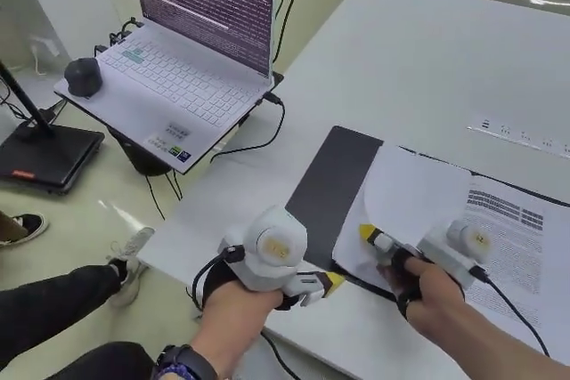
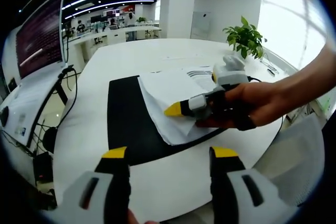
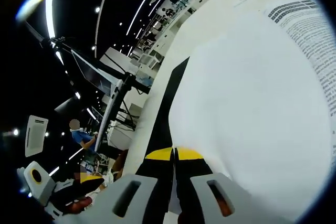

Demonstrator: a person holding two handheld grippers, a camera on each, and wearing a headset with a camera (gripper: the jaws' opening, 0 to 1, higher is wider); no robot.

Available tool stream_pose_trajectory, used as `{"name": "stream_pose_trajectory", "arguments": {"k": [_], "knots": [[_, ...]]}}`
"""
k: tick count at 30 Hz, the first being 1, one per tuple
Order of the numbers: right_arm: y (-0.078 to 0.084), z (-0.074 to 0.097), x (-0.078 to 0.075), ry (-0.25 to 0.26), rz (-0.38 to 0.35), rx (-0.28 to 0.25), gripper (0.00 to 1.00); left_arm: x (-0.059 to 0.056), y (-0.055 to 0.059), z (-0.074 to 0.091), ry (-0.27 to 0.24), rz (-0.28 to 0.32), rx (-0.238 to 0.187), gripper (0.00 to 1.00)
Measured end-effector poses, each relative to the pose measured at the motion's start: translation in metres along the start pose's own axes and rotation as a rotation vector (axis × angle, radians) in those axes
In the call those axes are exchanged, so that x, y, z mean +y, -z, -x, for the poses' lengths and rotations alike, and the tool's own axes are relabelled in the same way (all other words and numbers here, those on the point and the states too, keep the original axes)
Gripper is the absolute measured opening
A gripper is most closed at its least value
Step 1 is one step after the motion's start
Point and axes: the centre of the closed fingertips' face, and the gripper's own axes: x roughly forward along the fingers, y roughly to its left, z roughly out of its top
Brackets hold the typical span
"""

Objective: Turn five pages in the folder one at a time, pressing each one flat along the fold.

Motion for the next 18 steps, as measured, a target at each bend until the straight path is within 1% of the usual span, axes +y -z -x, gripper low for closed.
{"name": "stream_pose_trajectory", "arguments": {"k": [3, 5, 7, 10, 14, 15, 16, 17, 18], "knots": [[0.004, -0.002, -0.004, 0.019, -0.008, 0.007, 0.0, 0.001, 0.001, 0.001, -0.004, 0.002, 0.003, 0.61], [0.007, -0.003, -0.007, 0.037, 0.013, 0.016, 0.0, 0.003, 0.001, 0.001, -0.008, 0.009, 0.003, 0.61], [0.007, -0.003, -0.008, 0.038, 0.021, 0.018, 0.0, 0.005, 0.002, 0.001, -0.011, 0.014, 0.004, 0.6], [0.005, -0.004, -0.007, 0.03, 0.006, 0.012, 0.0, 0.006, 0.002, 0.001, -0.012, 0.02, 0.007, 0.6], [0.005, -0.005, -0.006, 0.03, -0.004, 0.012, 0.0, 0.005, 0.002, -0.003, -0.004, 0.018, 0.012, 0.6], [0.004, -0.005, -0.005, 0.024, -0.013, 0.011, 0.0, 0.004, 0.002, -0.005, -0.001, 0.016, 0.013, 0.6], [0.004, -0.005, -0.003, 0.009, -0.017, 0.01, 0.03, 0.004, 0.002, -0.005, -0.001, 0.016, 0.015, 0.6], [0.005, -0.005, 0.003, -0.022, -0.023, 0.013, 0.06, 0.002, 0.002, -0.007, 0.003, 0.014, 0.019, 0.6], [0.005, -0.004, 0.006, -0.035, -0.018, 0.016, 0.1, 0.001, 0.003, -0.008, 0.007, 0.013, 0.021, 0.6]]}}
